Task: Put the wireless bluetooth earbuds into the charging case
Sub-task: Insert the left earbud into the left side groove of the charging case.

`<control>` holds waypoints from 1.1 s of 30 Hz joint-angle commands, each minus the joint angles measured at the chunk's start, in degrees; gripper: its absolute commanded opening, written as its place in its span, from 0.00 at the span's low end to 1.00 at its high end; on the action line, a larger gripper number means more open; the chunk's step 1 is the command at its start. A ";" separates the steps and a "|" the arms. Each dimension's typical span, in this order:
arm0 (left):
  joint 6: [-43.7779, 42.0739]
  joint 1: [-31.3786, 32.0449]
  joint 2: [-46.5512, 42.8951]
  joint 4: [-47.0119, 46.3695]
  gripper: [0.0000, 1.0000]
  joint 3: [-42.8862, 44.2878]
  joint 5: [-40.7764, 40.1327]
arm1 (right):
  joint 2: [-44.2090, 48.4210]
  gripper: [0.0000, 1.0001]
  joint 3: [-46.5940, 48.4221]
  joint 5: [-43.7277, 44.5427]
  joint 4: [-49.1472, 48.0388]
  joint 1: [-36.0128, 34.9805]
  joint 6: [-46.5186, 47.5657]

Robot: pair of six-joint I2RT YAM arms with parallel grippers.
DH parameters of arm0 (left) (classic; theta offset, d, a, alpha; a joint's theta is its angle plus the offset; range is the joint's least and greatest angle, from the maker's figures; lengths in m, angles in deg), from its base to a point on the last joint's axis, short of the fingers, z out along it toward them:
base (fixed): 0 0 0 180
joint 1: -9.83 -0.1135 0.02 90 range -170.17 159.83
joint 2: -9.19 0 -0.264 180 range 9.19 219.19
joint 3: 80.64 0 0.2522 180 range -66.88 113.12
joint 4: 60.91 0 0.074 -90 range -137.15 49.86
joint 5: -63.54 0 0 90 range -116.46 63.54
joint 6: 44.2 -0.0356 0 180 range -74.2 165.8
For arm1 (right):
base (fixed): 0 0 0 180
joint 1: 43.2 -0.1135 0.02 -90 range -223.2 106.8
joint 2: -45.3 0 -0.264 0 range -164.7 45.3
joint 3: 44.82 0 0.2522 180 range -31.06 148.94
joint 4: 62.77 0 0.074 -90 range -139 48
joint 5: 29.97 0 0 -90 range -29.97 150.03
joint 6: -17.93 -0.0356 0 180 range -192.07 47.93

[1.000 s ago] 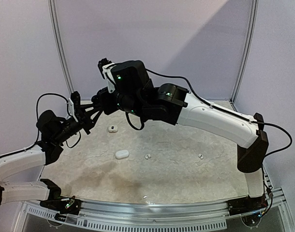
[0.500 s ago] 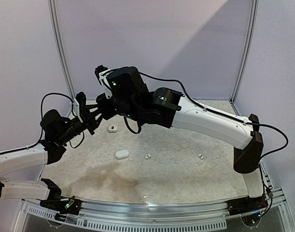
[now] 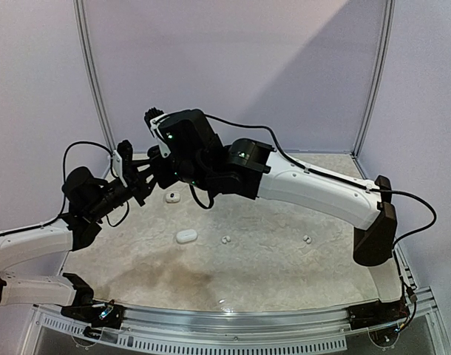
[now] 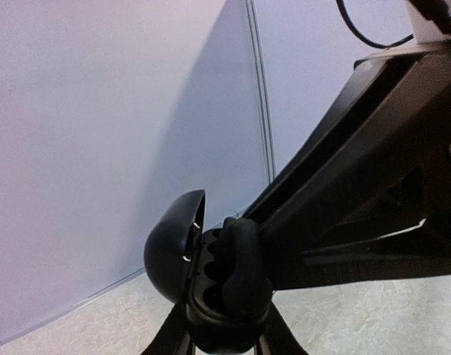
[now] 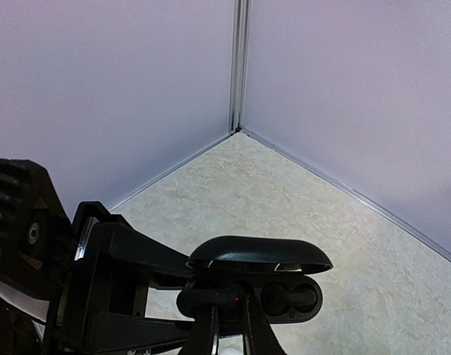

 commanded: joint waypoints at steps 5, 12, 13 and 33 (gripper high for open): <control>-1.21 1.22 -0.70 -1.62 0.00 1.47 0.78 | -2.15 0.00 1.26 1.13 2.69 0.28 -0.60; -1.23 1.26 -0.88 -1.91 0.00 1.47 0.80 | -2.72 0.00 1.25 1.17 3.86 0.38 -0.88; -1.16 1.26 -0.91 -1.99 0.00 1.47 0.89 | -2.76 0.00 1.25 1.30 3.84 0.54 -0.94; -0.11 1.39 -1.11 -2.17 0.00 1.74 0.93 | -3.59 0.00 1.09 -0.83 4.43 0.71 -1.32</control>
